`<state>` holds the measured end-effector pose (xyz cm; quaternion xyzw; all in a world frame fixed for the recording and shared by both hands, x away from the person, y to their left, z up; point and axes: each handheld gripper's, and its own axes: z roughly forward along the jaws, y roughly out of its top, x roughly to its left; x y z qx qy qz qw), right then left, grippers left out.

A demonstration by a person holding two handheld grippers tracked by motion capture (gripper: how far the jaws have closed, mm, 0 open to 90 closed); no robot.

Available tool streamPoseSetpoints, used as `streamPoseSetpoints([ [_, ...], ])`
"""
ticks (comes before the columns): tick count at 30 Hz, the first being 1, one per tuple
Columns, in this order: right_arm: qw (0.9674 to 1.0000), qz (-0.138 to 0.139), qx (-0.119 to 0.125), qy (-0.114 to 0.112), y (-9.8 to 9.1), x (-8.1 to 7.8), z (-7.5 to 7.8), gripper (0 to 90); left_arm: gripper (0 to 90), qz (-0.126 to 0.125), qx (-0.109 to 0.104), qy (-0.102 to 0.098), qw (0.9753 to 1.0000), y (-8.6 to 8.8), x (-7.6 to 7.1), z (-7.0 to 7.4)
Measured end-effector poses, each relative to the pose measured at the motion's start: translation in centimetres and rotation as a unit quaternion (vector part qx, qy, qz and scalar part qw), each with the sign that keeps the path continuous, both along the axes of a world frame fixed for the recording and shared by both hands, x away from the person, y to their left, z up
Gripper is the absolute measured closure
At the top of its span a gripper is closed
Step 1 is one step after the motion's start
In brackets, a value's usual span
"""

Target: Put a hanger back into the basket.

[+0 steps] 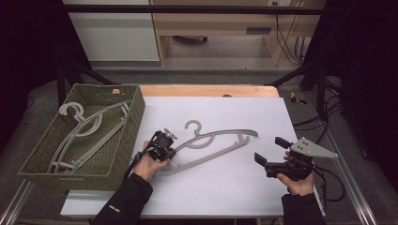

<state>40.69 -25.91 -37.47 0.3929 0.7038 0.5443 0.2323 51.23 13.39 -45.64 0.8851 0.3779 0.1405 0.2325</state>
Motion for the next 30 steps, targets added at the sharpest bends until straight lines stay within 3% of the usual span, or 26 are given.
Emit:
streamPoseSetpoints([
  [3, 1.0000, 0.001, 0.002, -0.002, 0.0, -0.1, 0.1, 2.7, 80.5, -0.014, -0.001, 0.001, 0.9999, -0.2, -1.0, 0.1],
  [5, 1.0000, 0.000, 0.000, -0.002, 0.0, 0.0, 0.1, 2.7, 73.2, -0.017, -0.020, 0.005, 0.9996, -0.2, -0.8, -0.1],
  [8, 1.0000, 0.001, 0.001, -0.001, 0.1, 0.0, 0.0, 2.7, 68.8, -0.013, -0.032, 0.010, 0.9994, -0.3, -0.1, -0.2],
  [14, 1.0000, 0.001, -0.001, -0.001, 0.0, 0.0, 0.0, 2.6, 71.1, -0.002, -0.044, 0.012, 0.9990, -0.4, 0.6, -0.4],
  [19, 1.0000, 0.001, 0.000, -0.001, 0.1, 0.0, 0.1, 2.7, 72.5, -0.003, -0.017, 0.008, 0.9998, -1.0, 0.4, -0.2],
  [23, 1.0000, 0.001, 0.000, -0.001, 0.1, 0.0, 0.0, 2.6, 79.7, -0.007, -0.013, 0.010, 0.9998, -1.2, 0.3, -0.2],
  [30, 1.0000, 0.002, 0.000, 0.000, 0.1, 0.0, 0.0, 2.6, 81.8, -0.007, -0.003, 0.004, 1.0000, -1.4, -0.1, -0.1],
])
